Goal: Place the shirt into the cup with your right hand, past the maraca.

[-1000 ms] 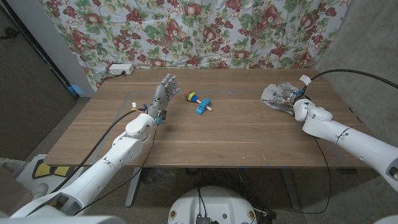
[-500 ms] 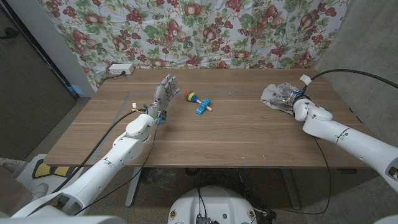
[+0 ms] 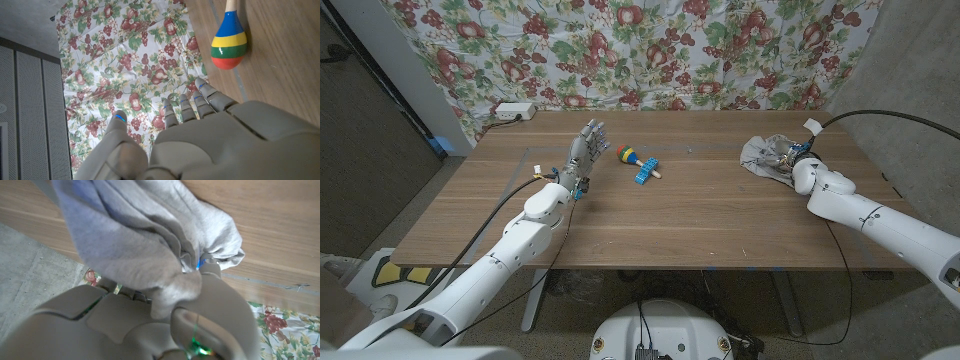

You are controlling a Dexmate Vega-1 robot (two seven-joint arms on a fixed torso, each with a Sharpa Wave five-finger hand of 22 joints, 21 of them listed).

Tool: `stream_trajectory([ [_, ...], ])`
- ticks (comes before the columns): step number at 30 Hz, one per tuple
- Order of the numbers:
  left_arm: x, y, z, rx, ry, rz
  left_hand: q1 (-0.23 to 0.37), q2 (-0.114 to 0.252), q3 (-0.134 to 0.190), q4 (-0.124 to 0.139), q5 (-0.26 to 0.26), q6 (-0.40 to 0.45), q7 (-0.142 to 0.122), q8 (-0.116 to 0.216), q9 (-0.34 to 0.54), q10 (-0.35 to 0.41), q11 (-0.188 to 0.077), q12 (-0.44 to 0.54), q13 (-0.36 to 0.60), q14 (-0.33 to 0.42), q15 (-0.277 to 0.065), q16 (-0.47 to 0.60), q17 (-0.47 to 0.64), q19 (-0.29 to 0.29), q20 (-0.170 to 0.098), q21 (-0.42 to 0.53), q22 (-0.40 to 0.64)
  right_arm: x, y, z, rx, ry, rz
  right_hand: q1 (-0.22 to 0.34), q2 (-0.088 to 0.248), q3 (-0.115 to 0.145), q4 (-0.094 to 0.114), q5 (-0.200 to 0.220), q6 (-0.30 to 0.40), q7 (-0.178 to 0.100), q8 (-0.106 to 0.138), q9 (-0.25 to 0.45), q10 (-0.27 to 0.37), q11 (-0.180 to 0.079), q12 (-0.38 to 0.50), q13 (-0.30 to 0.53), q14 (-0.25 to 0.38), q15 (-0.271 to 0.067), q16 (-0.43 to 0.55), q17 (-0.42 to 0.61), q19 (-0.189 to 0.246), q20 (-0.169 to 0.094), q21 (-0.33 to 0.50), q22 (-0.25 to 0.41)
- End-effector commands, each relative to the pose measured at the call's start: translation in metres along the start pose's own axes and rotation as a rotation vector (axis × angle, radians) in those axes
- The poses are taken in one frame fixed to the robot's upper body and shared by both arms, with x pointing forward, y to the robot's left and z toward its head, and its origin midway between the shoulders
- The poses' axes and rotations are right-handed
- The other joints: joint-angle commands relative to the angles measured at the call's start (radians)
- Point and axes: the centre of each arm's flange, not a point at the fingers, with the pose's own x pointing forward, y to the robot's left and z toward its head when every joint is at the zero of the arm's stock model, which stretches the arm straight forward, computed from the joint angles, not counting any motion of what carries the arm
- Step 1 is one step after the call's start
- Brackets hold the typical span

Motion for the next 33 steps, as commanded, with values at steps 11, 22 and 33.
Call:
stream_trajectory([
  [11,0.0013,-0.0052,0.001,-0.002,-0.002,-0.007,-0.006,0.007,0.001,-0.004,-0.004,0.013,-0.003,-0.003,0.004,0.006,0.004,0.006,0.002,-0.001,-0.032,0.003,0.002,-0.002,-0.002,0.008,0.004,-0.0035,-0.0011,-0.0043,0.028,0.0,-0.068,0.129,-0.013,0.011,0.003,-0.023,0.15,-0.015,0.1,0.104,0.104,-0.032,0.171,0.144,0.114,-0.146,0.114,0.134,0.323,-0.261,0.117,0.174],
  [22,0.0057,-0.0062,0.0016,-0.005,-0.006,-0.017,-0.007,0.008,0.001,-0.005,-0.004,0.02,-0.001,-0.001,0.004,0.006,0.003,0.006,0.002,-0.001,-0.032,0.003,0.002,-0.002,-0.002,0.008,0.004,-0.0053,-0.0039,-0.0061,0.032,0.005,-0.089,0.222,-0.022,0.006,0.009,-0.041,0.273,-0.04,0.205,0.213,0.131,-0.062,0.292,0.27,0.155,-0.176,0.226,0.272,0.325,-0.287,0.236,0.28],
  [33,0.0069,-0.0045,0.0017,-0.007,-0.009,-0.017,-0.009,0.008,0.0,-0.005,-0.005,0.021,0.001,-0.001,0.004,0.007,0.004,0.006,0.002,-0.002,-0.031,0.003,0.002,-0.002,-0.003,0.008,0.004,-0.0071,-0.0069,-0.0045,0.039,-0.002,-0.131,0.331,-0.019,0.012,0.005,-0.05,0.489,-0.083,0.348,0.29,0.21,-0.111,0.394,0.359,0.25,-0.186,0.331,0.336,0.328,-0.286,0.337,0.347],
])
